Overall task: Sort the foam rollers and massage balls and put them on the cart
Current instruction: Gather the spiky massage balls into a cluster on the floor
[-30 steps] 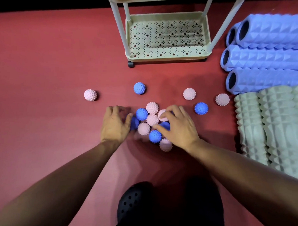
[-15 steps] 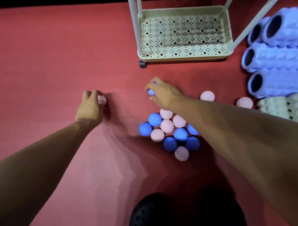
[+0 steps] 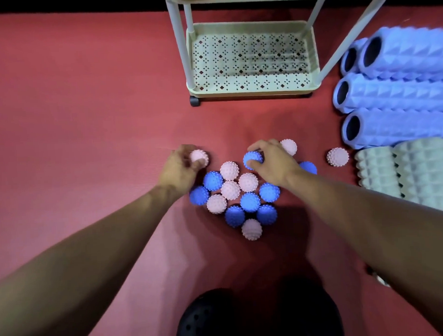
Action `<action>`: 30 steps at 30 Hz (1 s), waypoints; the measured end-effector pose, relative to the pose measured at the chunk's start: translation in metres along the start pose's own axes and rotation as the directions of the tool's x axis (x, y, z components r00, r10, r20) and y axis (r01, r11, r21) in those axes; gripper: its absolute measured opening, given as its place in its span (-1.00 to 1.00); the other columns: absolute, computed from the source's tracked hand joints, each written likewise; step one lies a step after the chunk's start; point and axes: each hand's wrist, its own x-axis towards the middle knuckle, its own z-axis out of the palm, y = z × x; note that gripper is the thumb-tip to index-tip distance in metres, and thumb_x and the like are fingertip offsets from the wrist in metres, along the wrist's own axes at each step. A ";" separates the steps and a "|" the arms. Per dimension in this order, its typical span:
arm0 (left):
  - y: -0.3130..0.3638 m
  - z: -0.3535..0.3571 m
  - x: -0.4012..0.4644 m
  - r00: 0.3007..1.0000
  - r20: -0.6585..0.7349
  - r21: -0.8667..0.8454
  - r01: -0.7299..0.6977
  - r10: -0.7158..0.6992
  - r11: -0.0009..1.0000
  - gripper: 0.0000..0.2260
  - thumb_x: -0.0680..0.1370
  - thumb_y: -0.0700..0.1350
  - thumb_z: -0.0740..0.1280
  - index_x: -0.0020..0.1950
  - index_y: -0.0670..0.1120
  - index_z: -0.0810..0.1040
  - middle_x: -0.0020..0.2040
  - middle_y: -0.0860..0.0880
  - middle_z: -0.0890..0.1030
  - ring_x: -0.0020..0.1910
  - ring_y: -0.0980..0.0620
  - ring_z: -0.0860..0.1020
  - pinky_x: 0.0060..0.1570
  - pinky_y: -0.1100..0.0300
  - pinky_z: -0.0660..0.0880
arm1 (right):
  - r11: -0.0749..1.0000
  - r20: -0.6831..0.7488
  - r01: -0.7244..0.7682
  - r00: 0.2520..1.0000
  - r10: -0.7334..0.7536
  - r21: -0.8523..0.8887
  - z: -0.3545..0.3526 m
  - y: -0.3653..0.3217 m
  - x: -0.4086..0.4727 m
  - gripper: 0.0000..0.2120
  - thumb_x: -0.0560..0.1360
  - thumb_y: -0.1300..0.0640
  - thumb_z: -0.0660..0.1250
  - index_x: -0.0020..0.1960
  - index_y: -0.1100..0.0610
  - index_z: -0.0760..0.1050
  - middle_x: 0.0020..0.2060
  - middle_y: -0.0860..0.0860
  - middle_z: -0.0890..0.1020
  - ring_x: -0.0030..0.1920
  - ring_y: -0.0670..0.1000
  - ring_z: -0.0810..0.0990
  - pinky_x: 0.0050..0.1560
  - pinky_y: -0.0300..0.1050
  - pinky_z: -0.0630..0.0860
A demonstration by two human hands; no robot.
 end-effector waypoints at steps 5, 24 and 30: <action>0.000 0.027 0.003 0.997 0.067 0.082 0.027 -0.032 0.996 -0.72 0.60 -0.08 0.38 0.30 -0.01 0.52 0.06 -0.02 0.59 0.02 -0.01 0.57 0.01 0.29 0.41 | 0.979 -0.062 0.003 0.998 0.010 0.205 0.021 0.018 -0.016 -0.64 0.52 0.07 0.39 0.30 -0.07 0.49 0.20 0.00 0.47 0.09 0.00 0.57 0.34 -0.05 0.43; 0.065 0.046 0.007 0.939 0.055 0.685 -0.283 0.341 0.671 -0.54 0.63 0.21 0.20 0.43 -0.02 0.44 0.30 -0.16 0.48 0.24 -0.25 0.43 0.26 -0.12 0.38 | 0.989 -0.451 0.086 0.883 -0.130 -0.118 -0.012 0.051 -0.035 -0.70 0.54 -0.04 0.37 0.23 0.03 0.57 0.20 -0.02 0.55 0.17 0.11 0.50 0.27 0.08 0.44; 0.100 0.113 0.020 0.878 0.307 0.632 -0.476 0.366 0.611 -0.56 0.62 0.17 0.25 0.46 0.06 0.40 0.33 -0.07 0.49 0.29 -0.19 0.43 0.25 -0.09 0.37 | 0.954 -0.486 -0.147 0.874 0.002 -0.260 -0.018 0.106 -0.053 -0.48 0.42 -0.31 0.38 0.25 -0.02 0.58 0.33 -0.01 0.46 0.33 0.15 0.37 0.28 0.11 0.35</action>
